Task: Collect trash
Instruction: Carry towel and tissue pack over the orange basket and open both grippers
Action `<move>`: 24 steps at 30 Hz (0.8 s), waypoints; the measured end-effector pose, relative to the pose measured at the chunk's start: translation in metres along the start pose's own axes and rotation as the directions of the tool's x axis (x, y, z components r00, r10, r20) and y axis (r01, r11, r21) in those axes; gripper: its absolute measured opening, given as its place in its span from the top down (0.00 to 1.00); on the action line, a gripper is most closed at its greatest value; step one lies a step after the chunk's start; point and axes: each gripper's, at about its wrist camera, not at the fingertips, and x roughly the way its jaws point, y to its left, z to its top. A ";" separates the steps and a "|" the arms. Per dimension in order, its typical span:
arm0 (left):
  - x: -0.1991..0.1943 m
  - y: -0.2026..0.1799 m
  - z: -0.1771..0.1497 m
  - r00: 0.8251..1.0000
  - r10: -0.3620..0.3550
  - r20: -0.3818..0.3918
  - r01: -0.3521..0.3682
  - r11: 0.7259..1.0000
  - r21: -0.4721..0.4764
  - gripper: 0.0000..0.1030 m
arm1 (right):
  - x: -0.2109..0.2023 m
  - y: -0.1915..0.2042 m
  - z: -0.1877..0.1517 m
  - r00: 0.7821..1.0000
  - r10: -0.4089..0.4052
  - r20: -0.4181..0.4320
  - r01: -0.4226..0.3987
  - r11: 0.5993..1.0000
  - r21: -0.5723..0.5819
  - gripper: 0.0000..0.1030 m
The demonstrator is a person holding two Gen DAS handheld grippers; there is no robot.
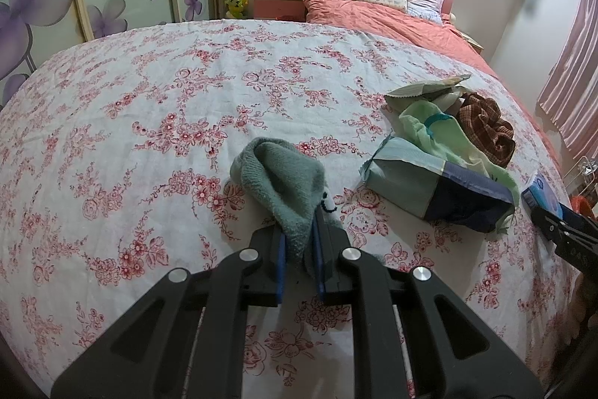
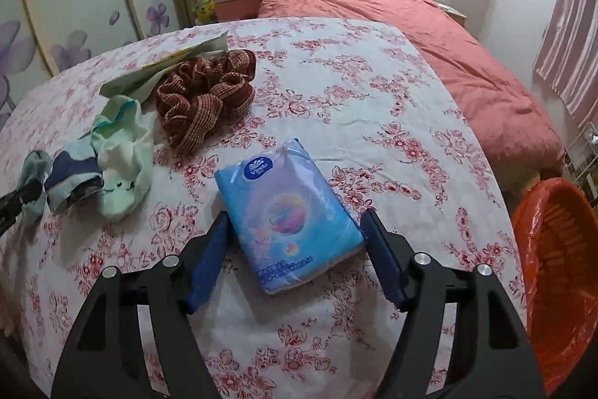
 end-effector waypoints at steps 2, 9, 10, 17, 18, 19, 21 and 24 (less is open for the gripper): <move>0.000 0.001 0.000 1.000 -0.005 0.000 0.005 1.000 -0.005 0.85 | 0.000 0.001 0.001 1.000 -0.002 0.000 0.002 1.000 0.000 0.32; 0.001 0.009 0.000 0.999 -0.051 0.004 0.051 0.997 -0.051 0.85 | -0.001 -0.001 -0.003 1.000 -0.010 0.000 0.010 1.000 0.022 0.32; 0.001 0.009 0.000 0.999 -0.051 0.005 0.052 0.997 -0.052 0.85 | -0.001 -0.002 -0.003 1.000 -0.010 0.000 0.010 1.000 0.023 0.32; 0.002 0.010 0.001 0.999 -0.047 0.004 0.047 0.998 -0.049 0.85 | -0.001 -0.002 -0.004 1.000 -0.007 0.000 0.007 1.000 0.022 0.32; 0.002 0.010 0.001 0.999 -0.045 0.005 0.045 0.998 -0.046 0.85 | -0.001 -0.002 -0.004 1.000 -0.007 0.000 0.007 1.000 0.022 0.32; 0.001 0.011 0.001 0.999 -0.047 0.006 0.047 0.998 -0.045 0.86 | -0.002 -0.002 -0.004 1.000 -0.006 0.002 0.006 1.000 0.023 0.33; 0.001 0.011 0.001 0.998 -0.054 0.008 0.055 0.997 -0.048 0.89 | -0.004 -0.005 -0.006 1.000 0.009 0.011 -0.009 0.999 0.032 0.38; -0.005 0.009 -0.002 0.999 -0.049 0.018 0.049 0.998 -0.038 0.91 | -0.012 -0.012 -0.011 0.998 0.057 0.021 -0.058 0.997 0.049 0.43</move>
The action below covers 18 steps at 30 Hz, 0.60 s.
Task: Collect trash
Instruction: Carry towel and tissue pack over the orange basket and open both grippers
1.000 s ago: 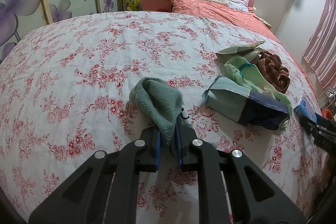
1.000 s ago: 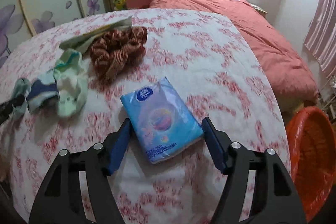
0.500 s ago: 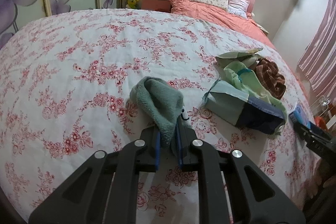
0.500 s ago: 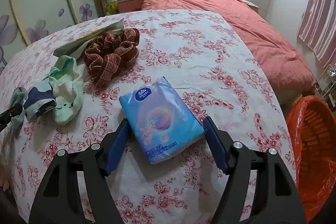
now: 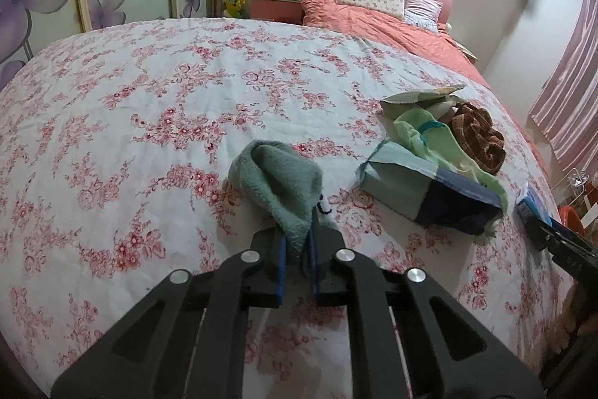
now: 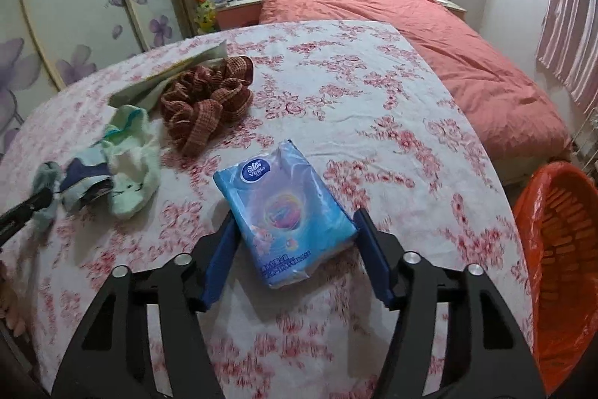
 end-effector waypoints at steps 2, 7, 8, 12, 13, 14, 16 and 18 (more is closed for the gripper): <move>-0.006 -0.005 -0.002 1.000 -0.007 0.009 0.007 1.000 0.009 0.91 | -0.009 -0.007 -0.004 1.000 0.021 0.010 -0.021 0.999 0.029 0.44; -0.027 -0.027 -0.002 0.998 -0.050 0.047 0.048 0.998 0.040 0.91 | -0.033 -0.019 -0.007 0.998 0.027 0.050 -0.030 0.998 0.063 0.44; -0.033 -0.033 -0.002 0.996 -0.062 0.057 0.059 0.997 0.049 0.91 | -0.039 -0.020 -0.007 0.998 0.029 0.062 -0.033 0.997 0.069 0.44; -0.059 -0.062 -0.002 0.988 -0.118 0.095 0.109 0.990 0.094 0.91 | -0.072 -0.031 -0.008 0.990 0.033 0.141 -0.046 0.995 0.090 0.44; -0.063 -0.069 -0.002 0.986 -0.129 0.102 0.118 0.987 0.104 0.91 | -0.081 -0.034 -0.008 0.986 0.026 0.165 -0.042 0.995 0.093 0.44; -0.070 -0.079 -0.003 0.983 -0.146 0.111 0.133 0.984 0.121 0.91 | -0.090 -0.036 -0.008 0.982 0.020 0.187 -0.038 0.995 0.096 0.44; -0.083 -0.099 -0.005 0.975 -0.184 0.122 0.165 0.975 0.150 0.91 | -0.111 -0.044 -0.011 0.971 0.002 0.239 -0.028 0.994 0.109 0.44; -0.093 -0.118 -0.006 0.967 -0.221 0.127 0.197 0.964 0.177 0.91 | -0.129 -0.052 -0.013 0.959 -0.023 0.284 -0.013 0.992 0.125 0.44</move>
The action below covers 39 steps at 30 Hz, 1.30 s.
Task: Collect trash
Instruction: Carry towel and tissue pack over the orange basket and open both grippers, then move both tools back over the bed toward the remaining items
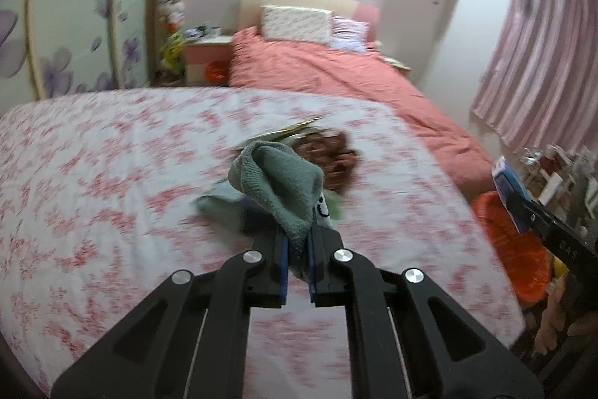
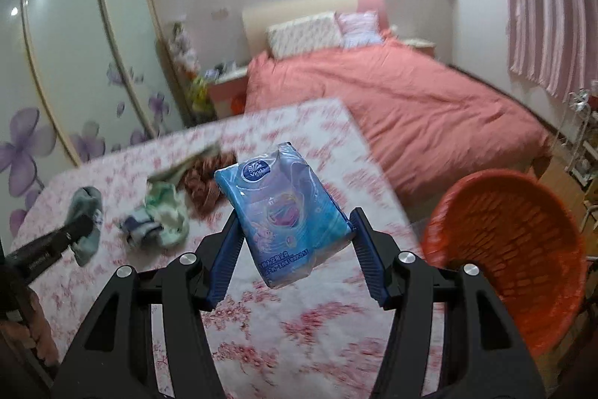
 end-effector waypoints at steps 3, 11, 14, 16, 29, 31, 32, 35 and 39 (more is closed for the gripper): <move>-0.005 -0.031 0.002 0.998 -0.053 0.015 0.052 0.998 0.037 0.91 | -0.024 -0.015 0.004 0.997 -0.042 0.070 0.041 0.999 0.023 0.44; -0.004 -0.130 0.005 0.968 -0.251 0.007 0.247 0.958 0.144 0.91 | -0.062 -0.064 0.007 0.963 -0.196 0.184 0.175 0.977 0.125 0.44; 0.003 -0.164 0.004 0.949 -0.316 -0.014 0.313 0.933 0.179 0.91 | -0.064 -0.085 0.004 0.952 -0.238 0.190 0.208 0.964 0.166 0.44; 0.009 -0.187 0.003 0.933 -0.357 -0.033 0.357 0.913 0.197 0.91 | -0.064 -0.102 0.002 0.947 -0.260 0.187 0.223 0.955 0.197 0.44; 0.077 -0.301 -0.016 0.855 -0.485 -0.185 0.519 0.814 0.262 0.91 | -0.049 -0.176 -0.013 0.931 -0.335 0.143 0.270 0.898 0.347 0.43; 0.094 -0.312 -0.019 0.849 -0.482 -0.217 0.526 0.810 0.258 0.91 | -0.046 -0.187 -0.015 0.932 -0.338 0.132 0.271 0.890 0.368 0.42; 0.099 -0.316 -0.021 0.851 -0.474 -0.225 0.521 0.814 0.257 0.89 | -0.044 -0.191 -0.015 0.933 -0.336 0.128 0.269 0.888 0.373 0.40; 0.119 -0.320 -0.028 0.861 -0.439 -0.255 0.497 0.832 0.246 0.65 | -0.034 -0.200 -0.018 0.935 -0.341 0.097 0.282 0.882 0.379 0.37; 0.132 -0.308 -0.033 0.874 -0.401 -0.273 0.465 0.853 0.236 0.53 | -0.030 -0.197 -0.025 0.935 -0.347 0.072 0.295 0.875 0.384 0.29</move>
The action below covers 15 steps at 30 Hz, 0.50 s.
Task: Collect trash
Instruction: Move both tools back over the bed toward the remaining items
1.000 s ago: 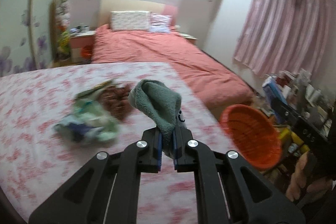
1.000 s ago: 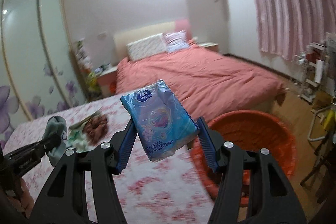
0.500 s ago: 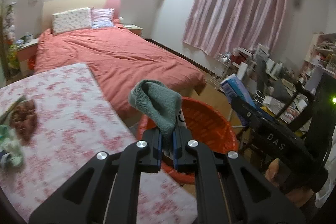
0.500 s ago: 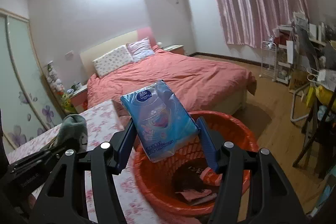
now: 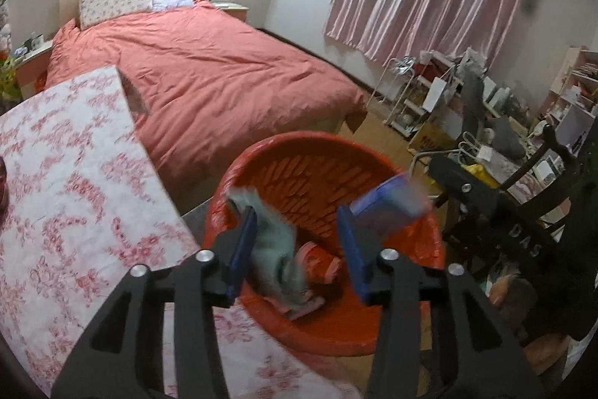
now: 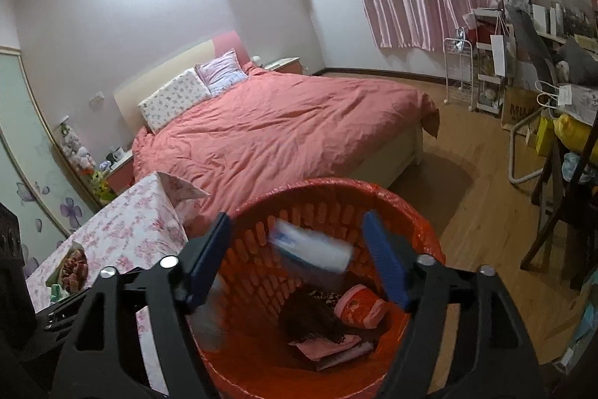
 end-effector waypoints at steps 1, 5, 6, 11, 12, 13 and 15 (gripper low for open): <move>-0.001 0.005 -0.002 1.000 0.011 -0.004 -0.011 1.000 -0.005 0.51 | 0.000 0.000 -0.001 1.000 -0.002 -0.007 0.002 1.000 0.003 0.28; -0.012 0.017 -0.008 0.999 0.050 0.001 -0.050 0.999 -0.006 0.48 | -0.004 0.006 -0.004 1.000 -0.005 -0.022 0.005 1.000 -0.003 0.28; -0.017 0.021 -0.011 0.997 0.072 0.006 -0.072 0.997 -0.001 0.46 | -0.006 0.008 -0.004 1.000 -0.008 -0.019 0.008 1.000 -0.012 0.28; -0.045 0.043 -0.025 0.984 0.179 0.025 -0.179 0.984 0.006 0.39 | -0.012 0.021 -0.005 1.000 0.017 0.005 -0.017 0.999 -0.037 0.20; -0.054 0.050 -0.030 0.978 0.204 0.029 -0.205 0.979 0.003 0.39 | -0.013 0.024 -0.006 1.000 0.024 0.003 -0.024 0.999 -0.038 0.18; -0.061 0.056 -0.032 0.975 0.221 0.033 -0.221 0.975 -0.002 0.37 | -0.012 0.028 -0.007 1.000 0.028 0.000 -0.028 0.999 -0.039 0.17; -0.076 0.072 -0.040 0.964 0.264 0.043 -0.264 0.964 -0.019 0.35 | -0.013 0.038 -0.010 0.999 0.035 -0.013 -0.036 0.998 -0.046 0.13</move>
